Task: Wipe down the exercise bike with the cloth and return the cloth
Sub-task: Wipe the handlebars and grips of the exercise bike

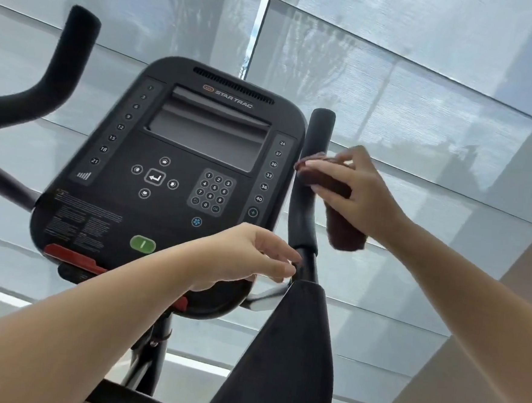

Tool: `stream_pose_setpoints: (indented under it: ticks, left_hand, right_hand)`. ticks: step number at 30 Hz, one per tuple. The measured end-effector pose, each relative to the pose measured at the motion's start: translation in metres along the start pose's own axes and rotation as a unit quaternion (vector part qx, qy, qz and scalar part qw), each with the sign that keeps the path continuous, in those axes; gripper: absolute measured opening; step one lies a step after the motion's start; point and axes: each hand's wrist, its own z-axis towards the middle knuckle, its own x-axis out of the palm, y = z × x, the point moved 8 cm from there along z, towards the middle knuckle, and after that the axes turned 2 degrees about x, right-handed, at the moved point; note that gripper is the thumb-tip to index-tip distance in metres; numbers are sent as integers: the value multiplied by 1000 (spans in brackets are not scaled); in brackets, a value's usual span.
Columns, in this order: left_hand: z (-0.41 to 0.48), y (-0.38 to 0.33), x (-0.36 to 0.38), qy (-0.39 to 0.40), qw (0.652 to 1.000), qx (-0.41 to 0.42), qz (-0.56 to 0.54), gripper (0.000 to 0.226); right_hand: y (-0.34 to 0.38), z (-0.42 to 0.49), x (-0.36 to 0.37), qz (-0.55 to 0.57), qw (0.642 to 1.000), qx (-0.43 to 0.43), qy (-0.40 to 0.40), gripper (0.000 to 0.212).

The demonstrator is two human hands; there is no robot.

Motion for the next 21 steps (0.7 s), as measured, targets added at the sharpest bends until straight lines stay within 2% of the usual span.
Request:
stream_pose_setpoints:
  ticks: [1,3,5,6,11,13,15,16,18,20,21]
  left_hand:
    - [7,-4,-12,-32,999,6,36,16]
    - [22,-13,-39,-102,972,19,211,29]
    - [34,-18,-61,-151,901,23,406,47]
    - [39,-16,-69,-164,872,21,461,55]
    - [59,29,-78,-150,809,4,568,82]
    - [64,46,-75,-132,797,-5,589,86]
    - [65,57,-73,-122,785,-11,607,86]
    - [65,61,-73,-125,781,-14,612,86]
    - [64,68,-72,-129,767,-16,628,85]
    - [64,72,-68,-124,754,-14,644,84]
    - [64,74,-68,-123,753,-14,646,84]
  right_hand:
    - [-4,15,-10,-9,998,8,-59,37]
    - [-12,40,-18,-24,992,42,-116,38]
    - [-16,48,-8,-25,992,64,-109,39]
    - [-17,43,-1,-17,993,67,-97,38]
    - [-18,-25,40,47,995,39,74,39]
    - [-18,-34,38,63,993,37,96,40]
    - [-10,-20,27,18,999,4,51,37]
    - [-5,-7,17,-5,1000,-12,1,36]
    - [-1,24,0,-37,994,9,-98,35]
    - [3,46,-3,-79,987,40,-134,34]
    - [7,48,3,-111,985,40,-124,33]
